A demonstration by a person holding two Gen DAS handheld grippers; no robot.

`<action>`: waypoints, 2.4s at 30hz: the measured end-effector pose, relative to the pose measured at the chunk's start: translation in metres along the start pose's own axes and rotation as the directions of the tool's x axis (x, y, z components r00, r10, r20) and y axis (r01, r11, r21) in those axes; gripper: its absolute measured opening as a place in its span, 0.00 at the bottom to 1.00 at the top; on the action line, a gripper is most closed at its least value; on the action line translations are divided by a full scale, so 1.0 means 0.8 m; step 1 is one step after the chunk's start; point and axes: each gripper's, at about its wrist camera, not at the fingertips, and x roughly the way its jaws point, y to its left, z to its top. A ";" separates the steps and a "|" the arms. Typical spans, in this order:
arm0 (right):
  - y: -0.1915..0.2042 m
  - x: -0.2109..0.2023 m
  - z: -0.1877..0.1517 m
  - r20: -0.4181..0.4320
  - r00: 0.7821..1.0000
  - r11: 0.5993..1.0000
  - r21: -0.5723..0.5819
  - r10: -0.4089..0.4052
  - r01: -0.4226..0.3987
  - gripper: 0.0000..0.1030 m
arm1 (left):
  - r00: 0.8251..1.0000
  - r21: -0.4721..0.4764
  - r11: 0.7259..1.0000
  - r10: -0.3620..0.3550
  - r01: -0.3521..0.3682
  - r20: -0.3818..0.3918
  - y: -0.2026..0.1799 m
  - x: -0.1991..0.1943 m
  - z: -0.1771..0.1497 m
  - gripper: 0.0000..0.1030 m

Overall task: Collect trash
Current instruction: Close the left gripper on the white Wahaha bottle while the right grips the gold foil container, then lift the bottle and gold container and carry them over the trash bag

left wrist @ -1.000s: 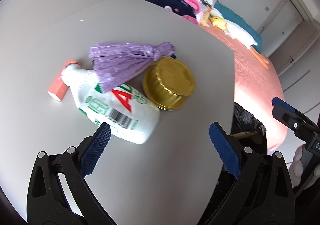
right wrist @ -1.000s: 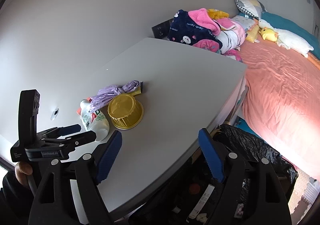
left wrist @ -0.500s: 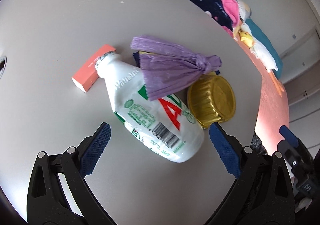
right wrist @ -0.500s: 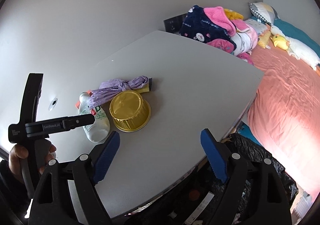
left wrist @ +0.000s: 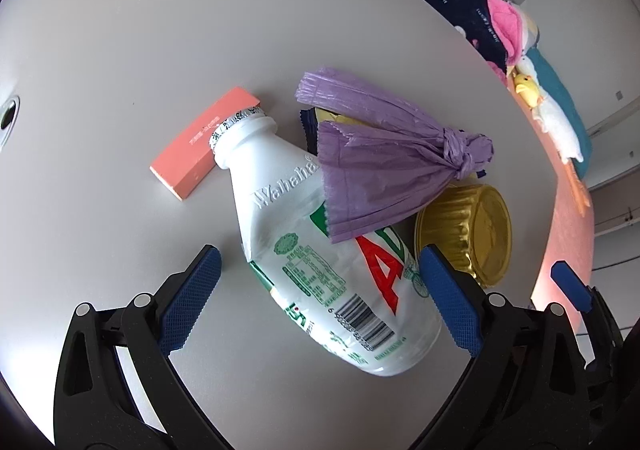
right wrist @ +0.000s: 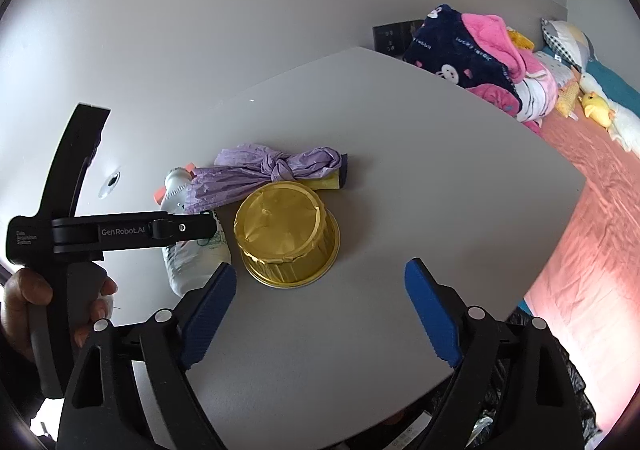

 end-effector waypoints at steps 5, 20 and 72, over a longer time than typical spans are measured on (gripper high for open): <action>0.008 0.020 0.005 -0.011 1.000 0.999 -0.030 0.016 -0.016 0.84 | 0.998 0.014 0.997 0.069 -0.069 0.002 -0.011 0.008 0.007 0.93; 0.026 0.085 0.014 -0.029 1.000 0.992 -0.124 0.001 -0.005 0.84 | 0.995 -0.050 0.994 0.095 -0.097 -0.043 0.000 0.009 0.015 0.90; -0.042 -0.116 -0.042 0.174 0.975 0.987 0.097 -0.141 0.125 0.72 | 0.957 0.208 0.935 -0.287 0.288 -0.034 -0.110 -0.067 -0.030 0.71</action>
